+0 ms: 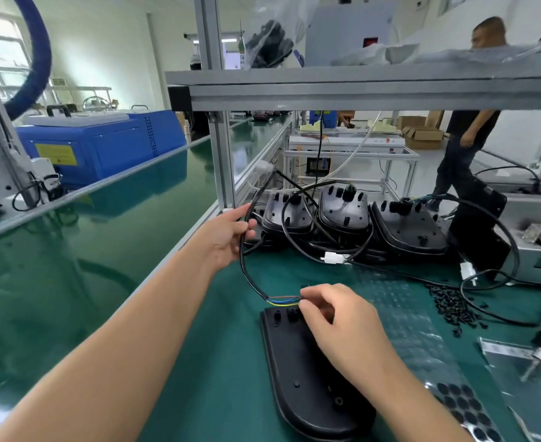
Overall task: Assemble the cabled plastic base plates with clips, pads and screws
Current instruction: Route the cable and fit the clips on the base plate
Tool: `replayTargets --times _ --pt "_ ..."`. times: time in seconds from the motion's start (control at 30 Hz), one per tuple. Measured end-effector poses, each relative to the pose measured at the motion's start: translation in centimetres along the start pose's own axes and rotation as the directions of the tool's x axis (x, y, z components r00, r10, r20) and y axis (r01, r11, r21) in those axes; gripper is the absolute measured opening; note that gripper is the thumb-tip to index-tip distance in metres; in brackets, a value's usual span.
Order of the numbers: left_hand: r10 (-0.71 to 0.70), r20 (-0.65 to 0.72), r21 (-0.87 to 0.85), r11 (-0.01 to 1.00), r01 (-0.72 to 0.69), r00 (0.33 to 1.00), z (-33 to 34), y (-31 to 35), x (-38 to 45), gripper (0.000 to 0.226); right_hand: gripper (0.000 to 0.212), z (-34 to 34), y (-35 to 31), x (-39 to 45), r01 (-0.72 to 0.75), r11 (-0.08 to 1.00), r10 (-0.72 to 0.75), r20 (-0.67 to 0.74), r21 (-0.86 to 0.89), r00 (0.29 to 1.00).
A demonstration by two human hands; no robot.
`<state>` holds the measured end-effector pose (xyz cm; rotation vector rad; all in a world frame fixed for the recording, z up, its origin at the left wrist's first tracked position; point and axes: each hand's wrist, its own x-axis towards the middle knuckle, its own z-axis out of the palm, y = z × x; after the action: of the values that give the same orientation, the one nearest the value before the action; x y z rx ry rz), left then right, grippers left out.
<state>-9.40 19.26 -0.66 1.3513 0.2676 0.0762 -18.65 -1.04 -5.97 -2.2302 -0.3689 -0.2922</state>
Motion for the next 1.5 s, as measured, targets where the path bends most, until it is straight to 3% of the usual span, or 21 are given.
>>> replayTargets --times 0.13,0.27,0.53,0.67,0.77,0.87,0.93,1.0,1.03,1.07,1.13,1.2,1.27,1.33,1.43,1.5 --pt "0.011 0.05 -0.041 0.999 -0.009 0.999 -0.9 -0.6 -1.4 0.04 0.026 -0.1 0.5 0.5 0.097 0.985 -0.1 -0.015 -0.143 0.995" --pt "0.013 0.057 -0.119 0.993 -0.006 0.998 -2.4 -1.5 -3.8 0.039 0.024 -0.4 0.4 0.8 0.268 0.932 -0.22 0.21 -0.243 0.953" --pt "0.018 0.104 -0.294 0.956 0.013 0.994 -4.9 -2.8 -10.3 0.041 0.014 -3.1 -0.3 -2.6 0.299 0.942 -0.237 0.328 -0.153 0.914" --pt "0.039 0.152 -0.335 0.942 0.014 0.988 -4.7 -4.2 -12.4 0.041 0.017 -4.5 -0.3 -4.7 0.262 0.938 -0.159 0.391 -0.226 0.907" --pt "0.046 0.141 -0.309 0.951 0.0 0.989 -3.4 -4.7 -13.0 0.038 0.037 -5.3 -1.5 -4.1 0.168 0.953 -0.073 0.346 -0.254 0.935" --pt "0.043 0.122 -0.18 0.983 -0.021 0.992 -1.6 -5.1 -13.6 0.035 0.046 -5.1 -3.1 -0.6 -0.06 0.989 0.032 0.205 0.132 0.978" --pt "0.057 0.112 -0.071 0.996 -0.05 0.992 -0.4 -5.6 -14.1 0.036 0.041 -4.1 -4.0 2.9 -0.3 0.815 0.168 0.293 0.496 0.941" --pt "0.066 0.11 0.059 0.996 -0.073 0.992 0.4 -6.0 -14.8 0.036 0.044 -3.1 -4.8 5.8 -0.512 0.399 0.258 0.442 0.761 0.859" --pt "0.068 0.119 0.126 0.989 -0.083 0.991 0.6 -6.1 -15.0 0.034 0.047 -2.6 -5.3 6.8 -0.548 0.209 0.268 0.492 0.81 0.828" --pt "0.069 0.13 0.188 0.978 -0.093 0.989 0.6 -6.1 -15.2 0.03 0.049 -2.2 -5.6 7.4 -0.555 0.097 0.263 0.516 0.826 0.815" --pt "0.059 0.134 0.267 0.959 -0.093 0.989 0.2 -5.1 -15.1 0.025 0.042 -1.5 -6.0 8.1 -0.533 0.029 0.254 0.51 0.845 0.822" --pt "0.019 0.103 0.226 0.973 -0.042 0.995 -0.4 -3.1 -13.6 0.047 0.033 -0.9 -6.6 7.8 -0.501 0.061 0.244 0.474 0.863 0.846" --pt "-0.073 0.085 0.018 0.997 0.072 0.994 -0.9 -0.3 -10.9 0.055 0.03 -0.4 -7.7 6.5 -0.464 0.16 0.189 0.434 0.871 0.881" --pt "-0.169 0.112 -0.153 0.971 0.185 0.979 -0.7 2.3 -8.2 0.058 0.026 0.4 -8.6 4.5 -0.399 0.345 0.123 0.381 0.849 0.916" --pt "-0.223 0.176 -0.214 0.942 0.259 0.959 0.7 4.9 -5.6 0.062 0.022 1.5 -9.7 1.5 -0.207 0.738 0.033 0.271 0.643 0.962" --pt "-0.222 0.139 -0.283 0.925 0.254 0.965 1.4 6.0 -4.1 0.048 0.02 2.0 -9.9 -0.1 -0.088 0.862 -0.023 0.213 0.498 0.977"
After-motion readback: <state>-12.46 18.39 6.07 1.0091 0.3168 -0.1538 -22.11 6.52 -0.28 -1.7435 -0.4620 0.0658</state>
